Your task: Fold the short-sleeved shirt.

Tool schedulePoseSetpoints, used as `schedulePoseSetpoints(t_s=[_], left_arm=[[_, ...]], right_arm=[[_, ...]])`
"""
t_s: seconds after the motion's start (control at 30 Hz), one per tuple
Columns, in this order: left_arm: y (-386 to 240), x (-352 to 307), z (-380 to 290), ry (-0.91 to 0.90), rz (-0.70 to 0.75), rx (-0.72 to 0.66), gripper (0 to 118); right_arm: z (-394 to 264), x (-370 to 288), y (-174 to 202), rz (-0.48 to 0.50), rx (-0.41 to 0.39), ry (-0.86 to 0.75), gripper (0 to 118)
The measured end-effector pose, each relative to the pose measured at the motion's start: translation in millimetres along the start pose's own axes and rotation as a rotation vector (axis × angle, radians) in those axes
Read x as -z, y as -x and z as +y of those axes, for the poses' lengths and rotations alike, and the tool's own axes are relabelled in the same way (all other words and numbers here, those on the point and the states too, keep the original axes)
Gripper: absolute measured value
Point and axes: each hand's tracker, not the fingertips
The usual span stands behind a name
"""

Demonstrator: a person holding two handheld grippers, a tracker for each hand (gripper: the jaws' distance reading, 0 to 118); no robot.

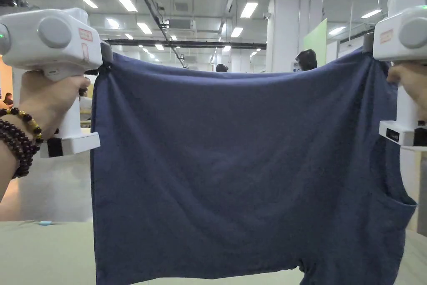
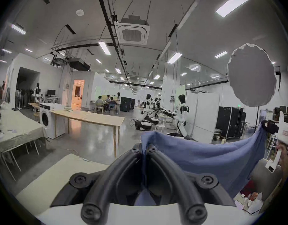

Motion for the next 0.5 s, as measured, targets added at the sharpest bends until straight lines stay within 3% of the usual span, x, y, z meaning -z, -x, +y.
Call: schedulePoseSetpoints(t_s=[0.17, 0.3, 0.5], left_arm=[[8.3, 31.7, -1.1, -0.005, 0.015, -0.012, 1], [13.1, 47.0, -17.9, -0.012, 0.031, 0.001, 1], [30.8, 74.5, -90.3, 0.094, 0.027, -0.027, 1]], right_arm=[[-5.2, 17.9, 15.0, -0.009, -0.024, -0.007, 5], [-19.5, 29.1, 21.0, 0.007, 0.023, 0.015, 5], [-90.3, 42.6, 31.7, 0.025, 0.016, 0.098, 5]])
